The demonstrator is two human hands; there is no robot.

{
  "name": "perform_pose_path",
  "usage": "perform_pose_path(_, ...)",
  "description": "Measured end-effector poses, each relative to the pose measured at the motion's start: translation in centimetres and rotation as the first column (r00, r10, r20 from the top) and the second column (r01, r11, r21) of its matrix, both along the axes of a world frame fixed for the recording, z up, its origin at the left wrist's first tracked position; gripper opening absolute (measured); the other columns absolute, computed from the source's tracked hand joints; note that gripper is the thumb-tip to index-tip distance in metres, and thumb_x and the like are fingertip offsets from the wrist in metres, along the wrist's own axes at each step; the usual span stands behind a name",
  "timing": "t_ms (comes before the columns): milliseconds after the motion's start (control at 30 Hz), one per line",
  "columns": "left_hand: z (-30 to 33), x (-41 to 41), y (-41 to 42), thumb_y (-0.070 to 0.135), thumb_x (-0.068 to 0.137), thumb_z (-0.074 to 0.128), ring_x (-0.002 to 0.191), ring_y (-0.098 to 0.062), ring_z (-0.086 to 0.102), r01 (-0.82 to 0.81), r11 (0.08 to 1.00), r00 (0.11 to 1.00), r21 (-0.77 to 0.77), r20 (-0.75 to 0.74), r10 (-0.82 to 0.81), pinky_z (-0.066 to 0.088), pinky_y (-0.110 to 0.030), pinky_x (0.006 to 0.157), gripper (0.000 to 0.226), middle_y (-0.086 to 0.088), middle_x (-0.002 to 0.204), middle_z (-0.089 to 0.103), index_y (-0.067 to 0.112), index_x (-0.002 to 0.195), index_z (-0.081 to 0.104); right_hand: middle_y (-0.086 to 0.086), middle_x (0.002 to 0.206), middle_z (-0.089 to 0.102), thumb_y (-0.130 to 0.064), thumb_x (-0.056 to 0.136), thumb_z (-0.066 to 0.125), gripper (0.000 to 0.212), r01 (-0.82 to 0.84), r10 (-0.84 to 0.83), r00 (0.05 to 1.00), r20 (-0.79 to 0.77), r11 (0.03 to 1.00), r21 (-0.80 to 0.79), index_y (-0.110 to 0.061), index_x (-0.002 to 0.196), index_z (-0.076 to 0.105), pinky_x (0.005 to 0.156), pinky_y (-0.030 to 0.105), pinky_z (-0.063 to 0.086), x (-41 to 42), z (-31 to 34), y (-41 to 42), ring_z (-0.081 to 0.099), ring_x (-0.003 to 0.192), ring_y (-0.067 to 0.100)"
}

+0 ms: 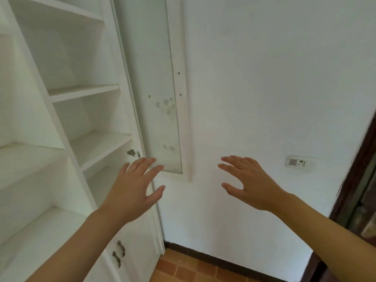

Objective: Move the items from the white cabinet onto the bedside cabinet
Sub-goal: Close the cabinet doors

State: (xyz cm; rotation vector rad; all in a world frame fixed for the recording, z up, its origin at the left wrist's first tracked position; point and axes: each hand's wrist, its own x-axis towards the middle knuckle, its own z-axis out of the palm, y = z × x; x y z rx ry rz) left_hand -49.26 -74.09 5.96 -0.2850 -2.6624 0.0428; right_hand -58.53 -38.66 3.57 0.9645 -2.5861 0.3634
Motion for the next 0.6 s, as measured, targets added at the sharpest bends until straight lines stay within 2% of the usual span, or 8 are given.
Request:
perform_pose_path(267, 0.8, -13.7, -2.7, 0.062, 0.094, 0.039, 0.141, -0.028, 0.047, 0.008, 0.987, 0.999, -0.158, -0.038, -0.014, 0.038, -0.063, 0.113, 0.061, -0.004, 0.149, 0.055, 0.028, 0.142, 0.055, -0.017, 0.165, 0.029, -0.067, 0.1, 0.037, 0.065, 0.051, -0.052, 0.998, 0.029, 0.999, 0.008, -0.036, 0.157, 0.035, 0.124, 0.032, 0.023, -12.0, 0.5, -2.4, 0.024, 0.152, 0.005)
perform_pose_path(467, 4.4, -24.4, -5.1, 0.06, 0.095, 0.036, 0.145, -0.031, 0.044, 0.057, 0.941, 0.994, -0.334, -0.07, -0.085, 0.038, -0.064, 0.112, 0.063, -0.006, 0.152, 0.052, 0.024, 0.145, 0.054, -0.016, 0.167, 0.026, -0.065, 0.101, 0.039, 0.067, 0.052, -0.053, 0.999, -0.004, 0.998, -0.028, -0.036, 0.16, 0.028, 0.124, 0.03, 0.02, -21.2, 1.7, -5.9, 0.021, 0.153, 0.005)
perform_pose_path(600, 5.8, -29.9, -4.8, 0.059, 0.096, 0.038, 0.147, -0.033, 0.041, 0.094, 0.882, 0.988, -0.462, -0.063, -0.138, 0.034, -0.065, 0.114, 0.064, -0.009, 0.155, 0.049, 0.023, 0.147, 0.053, -0.014, 0.17, 0.017, -0.065, 0.101, 0.037, 0.071, 0.043, -0.044, 0.999, -0.026, 0.999, -0.026, -0.035, 0.162, 0.019, 0.127, 0.033, 0.016, -25.6, 1.1, -7.6, 0.013, 0.156, 0.008)
